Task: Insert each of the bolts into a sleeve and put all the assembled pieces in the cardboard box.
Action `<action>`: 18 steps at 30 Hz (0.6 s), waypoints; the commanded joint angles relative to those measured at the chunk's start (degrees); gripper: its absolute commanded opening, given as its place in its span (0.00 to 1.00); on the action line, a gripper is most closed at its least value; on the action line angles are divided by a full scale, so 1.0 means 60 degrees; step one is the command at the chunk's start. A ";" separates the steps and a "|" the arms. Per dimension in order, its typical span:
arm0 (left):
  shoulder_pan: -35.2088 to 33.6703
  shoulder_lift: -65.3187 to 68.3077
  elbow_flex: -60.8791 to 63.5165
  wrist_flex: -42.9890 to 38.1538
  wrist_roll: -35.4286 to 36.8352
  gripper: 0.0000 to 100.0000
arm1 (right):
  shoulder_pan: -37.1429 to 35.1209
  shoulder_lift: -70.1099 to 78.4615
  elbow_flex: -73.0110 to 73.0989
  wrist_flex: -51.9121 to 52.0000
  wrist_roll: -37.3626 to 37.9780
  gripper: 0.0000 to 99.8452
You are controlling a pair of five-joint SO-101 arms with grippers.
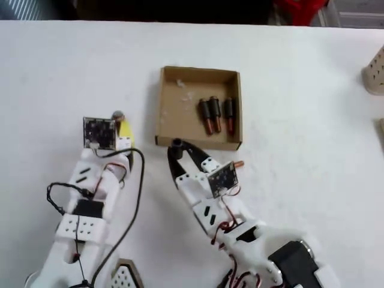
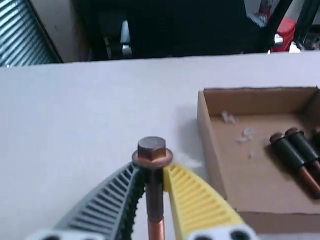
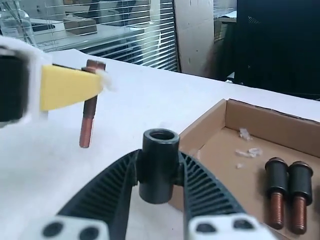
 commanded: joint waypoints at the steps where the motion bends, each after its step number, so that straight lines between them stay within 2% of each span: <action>1: 0.0168 -0.0344 -0.0103 -0.1465 0.0088 0.02 | -0.0125 -0.0359 0.0103 0.0022 -0.0073 0.02; 7: 0.0593 -0.0344 -0.0103 -0.2549 0.0103 0.02 | -0.0388 -0.0359 0.0103 -0.0007 -0.0073 0.02; 16: 0.1429 -0.0564 -0.0117 -0.2608 0.0161 0.02 | -0.0432 -0.0359 0.0103 -0.0007 -0.0073 0.02; 18: 0.1516 -0.1033 -0.0103 -0.2593 0.0689 0.02 | -0.0432 -0.0359 0.0103 -0.0007 -0.0073 0.02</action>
